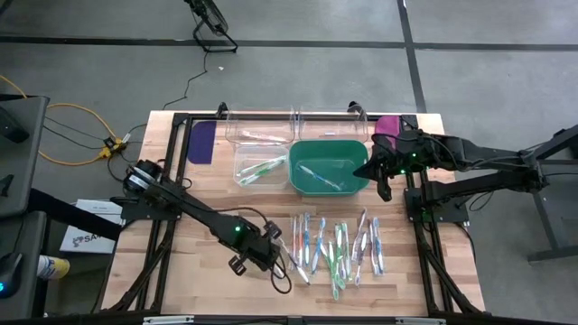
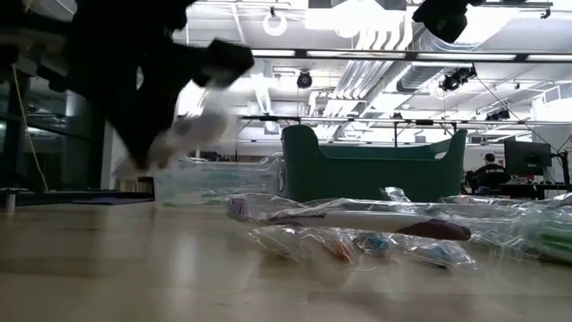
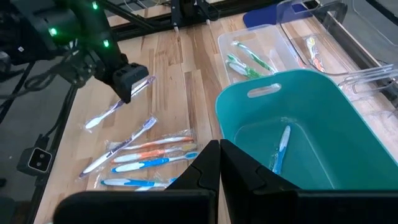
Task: Pick & Place Toothbrushes
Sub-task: Put the purple toothbrush into the right transparent bin
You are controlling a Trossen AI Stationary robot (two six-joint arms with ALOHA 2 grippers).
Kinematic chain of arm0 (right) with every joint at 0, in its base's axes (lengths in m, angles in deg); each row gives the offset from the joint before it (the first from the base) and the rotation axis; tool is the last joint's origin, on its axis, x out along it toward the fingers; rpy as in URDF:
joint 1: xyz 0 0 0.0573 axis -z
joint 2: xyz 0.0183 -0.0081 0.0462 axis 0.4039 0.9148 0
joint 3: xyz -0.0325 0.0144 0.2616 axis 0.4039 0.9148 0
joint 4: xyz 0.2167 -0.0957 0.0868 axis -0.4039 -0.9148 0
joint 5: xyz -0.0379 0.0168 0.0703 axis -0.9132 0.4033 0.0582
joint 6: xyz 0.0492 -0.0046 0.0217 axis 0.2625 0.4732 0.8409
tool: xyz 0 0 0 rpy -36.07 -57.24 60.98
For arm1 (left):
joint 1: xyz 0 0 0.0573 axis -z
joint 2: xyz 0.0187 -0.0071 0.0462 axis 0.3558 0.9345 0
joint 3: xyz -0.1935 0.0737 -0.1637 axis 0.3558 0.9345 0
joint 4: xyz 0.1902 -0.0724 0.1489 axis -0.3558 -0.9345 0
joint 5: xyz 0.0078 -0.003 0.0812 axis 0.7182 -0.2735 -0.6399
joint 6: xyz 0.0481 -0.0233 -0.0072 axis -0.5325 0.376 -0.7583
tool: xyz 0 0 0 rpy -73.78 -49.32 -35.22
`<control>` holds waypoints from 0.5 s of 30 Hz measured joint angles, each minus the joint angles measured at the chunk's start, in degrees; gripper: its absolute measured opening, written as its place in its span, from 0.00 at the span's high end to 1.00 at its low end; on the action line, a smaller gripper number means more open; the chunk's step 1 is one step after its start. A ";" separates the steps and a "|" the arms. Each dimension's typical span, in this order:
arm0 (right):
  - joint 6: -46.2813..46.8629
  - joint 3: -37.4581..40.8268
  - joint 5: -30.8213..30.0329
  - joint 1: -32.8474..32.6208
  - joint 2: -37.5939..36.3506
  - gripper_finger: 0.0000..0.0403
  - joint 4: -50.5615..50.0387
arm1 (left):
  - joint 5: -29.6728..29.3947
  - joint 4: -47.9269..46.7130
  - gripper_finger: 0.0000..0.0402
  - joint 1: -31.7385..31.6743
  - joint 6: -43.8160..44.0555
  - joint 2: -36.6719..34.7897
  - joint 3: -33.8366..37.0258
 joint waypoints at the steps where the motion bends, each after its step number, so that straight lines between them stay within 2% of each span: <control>1: 0.01 0.00 0.00 0.02 0.00 0.99 0.04 | -0.36 0.22 0.97 0.00 0.43 -0.71 0.00; 8: -0.01 0.00 0.00 0.01 0.00 0.99 0.14 | -6.02 2.65 0.98 -1.41 8.24 -4.39 -0.08; 15: -0.01 0.00 -0.17 0.02 0.00 0.99 2.28 | -8.13 11.63 0.98 -7.02 13.48 -7.23 -0.09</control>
